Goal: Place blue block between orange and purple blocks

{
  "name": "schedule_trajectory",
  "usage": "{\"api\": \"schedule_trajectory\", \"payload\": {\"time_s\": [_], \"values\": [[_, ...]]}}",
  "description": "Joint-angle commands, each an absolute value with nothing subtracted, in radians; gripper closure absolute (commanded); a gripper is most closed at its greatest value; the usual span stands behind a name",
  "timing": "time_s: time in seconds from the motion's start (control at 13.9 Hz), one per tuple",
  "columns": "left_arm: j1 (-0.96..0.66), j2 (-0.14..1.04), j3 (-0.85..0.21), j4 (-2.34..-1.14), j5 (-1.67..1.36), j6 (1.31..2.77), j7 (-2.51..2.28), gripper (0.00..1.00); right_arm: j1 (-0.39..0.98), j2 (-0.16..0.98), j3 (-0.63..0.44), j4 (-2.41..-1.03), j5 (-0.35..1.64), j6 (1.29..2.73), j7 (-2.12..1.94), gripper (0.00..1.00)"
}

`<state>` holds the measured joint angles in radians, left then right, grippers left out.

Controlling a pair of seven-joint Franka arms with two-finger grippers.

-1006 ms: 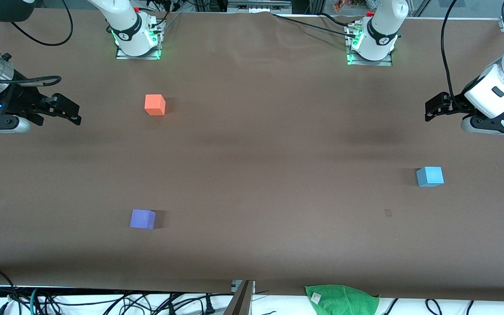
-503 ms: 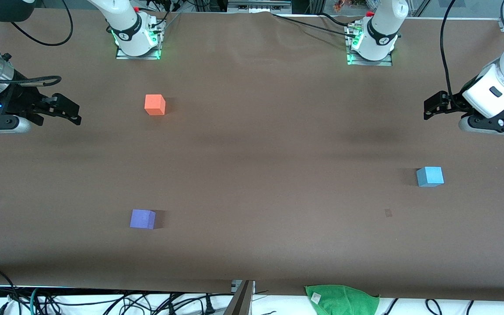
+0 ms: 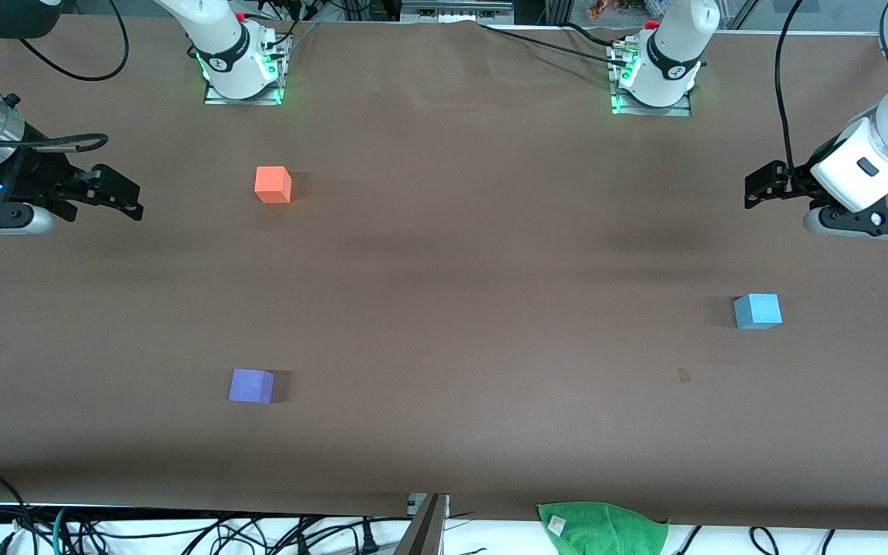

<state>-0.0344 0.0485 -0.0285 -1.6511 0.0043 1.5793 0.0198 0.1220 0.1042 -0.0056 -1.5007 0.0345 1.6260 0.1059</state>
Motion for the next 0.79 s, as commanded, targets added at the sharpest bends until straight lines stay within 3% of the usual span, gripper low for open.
{"api": "schedule_trajectory", "payload": {"time_s": [0.0, 0.43, 0.72], "values": [[-0.034, 0.067, -0.031, -1.612, 0.031, 1.555, 0.018, 0.00, 0.118, 0.094, -0.006, -1.496, 0.043, 1.612, 0.092, 0.00], [0.055, 0.152, -0.026, -1.569, 0.032, 1.595, 0.015, 0.00, 0.118, 0.094, -0.006, -1.496, 0.043, 1.612, 0.094, 0.00], [0.133, 0.287, -0.028, -1.572, 0.066, 1.825, 0.115, 0.00, 0.118, 0.094, -0.008, -1.496, 0.043, 1.612, 0.092, 0.00]]}}
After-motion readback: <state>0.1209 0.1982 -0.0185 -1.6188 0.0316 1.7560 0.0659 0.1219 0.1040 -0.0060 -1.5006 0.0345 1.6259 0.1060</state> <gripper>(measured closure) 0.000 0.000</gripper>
